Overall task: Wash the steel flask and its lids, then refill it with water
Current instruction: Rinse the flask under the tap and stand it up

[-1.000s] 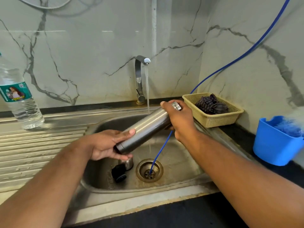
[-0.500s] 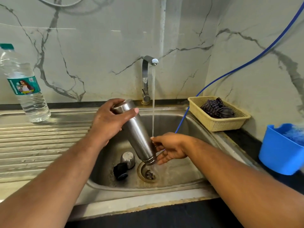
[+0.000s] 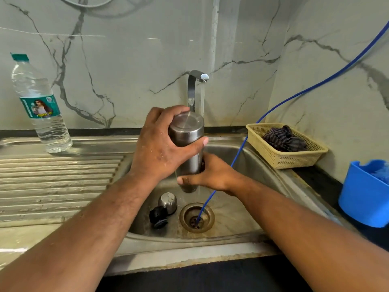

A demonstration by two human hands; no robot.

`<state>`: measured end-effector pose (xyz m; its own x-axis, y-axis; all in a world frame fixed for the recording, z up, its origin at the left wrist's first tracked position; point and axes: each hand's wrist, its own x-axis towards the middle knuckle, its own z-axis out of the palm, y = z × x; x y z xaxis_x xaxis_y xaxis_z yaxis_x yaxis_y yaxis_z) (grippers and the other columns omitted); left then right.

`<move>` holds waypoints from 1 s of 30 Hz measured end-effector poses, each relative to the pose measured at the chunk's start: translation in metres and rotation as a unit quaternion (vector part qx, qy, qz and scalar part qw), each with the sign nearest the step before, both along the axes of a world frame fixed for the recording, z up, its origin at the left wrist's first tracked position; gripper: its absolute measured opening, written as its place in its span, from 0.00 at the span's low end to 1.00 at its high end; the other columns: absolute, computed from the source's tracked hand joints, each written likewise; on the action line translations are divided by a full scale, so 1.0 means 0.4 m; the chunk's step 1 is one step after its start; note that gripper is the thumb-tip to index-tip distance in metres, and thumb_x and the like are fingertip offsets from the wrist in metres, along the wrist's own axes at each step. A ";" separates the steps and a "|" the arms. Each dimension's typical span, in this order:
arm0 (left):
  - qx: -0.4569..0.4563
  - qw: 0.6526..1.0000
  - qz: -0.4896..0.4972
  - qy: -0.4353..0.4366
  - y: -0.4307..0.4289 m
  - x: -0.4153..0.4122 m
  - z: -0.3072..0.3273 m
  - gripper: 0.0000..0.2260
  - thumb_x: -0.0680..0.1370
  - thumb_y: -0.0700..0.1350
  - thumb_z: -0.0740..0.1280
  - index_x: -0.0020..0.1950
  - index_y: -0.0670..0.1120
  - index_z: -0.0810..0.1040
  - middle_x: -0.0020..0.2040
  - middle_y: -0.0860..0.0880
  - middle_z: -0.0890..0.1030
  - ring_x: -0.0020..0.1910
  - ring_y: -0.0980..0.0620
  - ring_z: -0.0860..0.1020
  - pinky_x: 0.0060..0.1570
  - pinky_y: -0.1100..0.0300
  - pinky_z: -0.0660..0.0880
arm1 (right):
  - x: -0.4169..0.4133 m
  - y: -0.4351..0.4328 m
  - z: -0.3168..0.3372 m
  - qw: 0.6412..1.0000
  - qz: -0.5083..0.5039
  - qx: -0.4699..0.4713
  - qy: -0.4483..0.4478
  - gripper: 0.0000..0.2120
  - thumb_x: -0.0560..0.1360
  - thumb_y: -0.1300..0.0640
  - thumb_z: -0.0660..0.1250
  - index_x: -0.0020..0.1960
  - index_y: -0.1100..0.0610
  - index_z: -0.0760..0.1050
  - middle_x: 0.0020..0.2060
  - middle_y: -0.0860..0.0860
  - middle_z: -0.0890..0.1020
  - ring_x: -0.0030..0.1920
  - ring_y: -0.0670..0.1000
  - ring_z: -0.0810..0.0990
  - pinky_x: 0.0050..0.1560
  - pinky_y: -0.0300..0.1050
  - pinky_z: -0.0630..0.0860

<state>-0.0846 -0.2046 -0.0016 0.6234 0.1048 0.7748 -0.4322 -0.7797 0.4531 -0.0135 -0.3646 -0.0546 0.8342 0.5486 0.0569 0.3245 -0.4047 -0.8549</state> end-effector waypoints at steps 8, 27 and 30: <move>-0.022 0.969 -0.014 0.248 0.037 0.033 -0.068 0.36 0.65 0.68 0.76 0.70 0.59 0.72 0.63 0.55 0.75 0.59 0.55 0.76 0.49 0.66 0.73 | -0.006 -0.004 -0.030 0.977 -0.017 -0.211 -0.026 0.36 0.59 0.41 0.85 0.62 0.54 0.80 0.51 0.48 0.85 0.50 0.47 0.84 0.54 0.46 0.83; -0.115 0.952 -0.039 0.281 0.034 0.032 -0.073 0.24 0.65 0.65 0.79 0.55 0.57 0.80 0.48 0.56 0.85 0.47 0.60 0.83 0.51 0.51 0.83 | -0.010 0.019 -0.042 0.996 -0.010 -0.088 0.000 0.28 0.60 0.35 0.81 0.55 0.47 0.82 0.47 0.46 0.87 0.47 0.43 0.85 0.53 0.46 0.84; -0.103 0.980 -0.025 0.171 0.027 0.031 -0.027 0.36 0.63 0.67 0.79 0.66 0.58 0.74 0.59 0.60 0.77 0.56 0.61 0.77 0.51 0.63 0.77 | -0.004 0.013 -0.003 0.997 -0.045 0.027 -0.064 0.31 0.62 0.38 0.82 0.62 0.45 0.78 0.52 0.42 0.86 0.52 0.39 0.84 0.56 0.41 0.82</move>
<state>-0.0722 -0.1940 -0.0125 0.8512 0.1987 0.4858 -0.2637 -0.6384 0.7231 -0.0151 -0.3594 -0.0559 0.8640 0.4645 0.1941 0.3972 -0.3920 -0.8298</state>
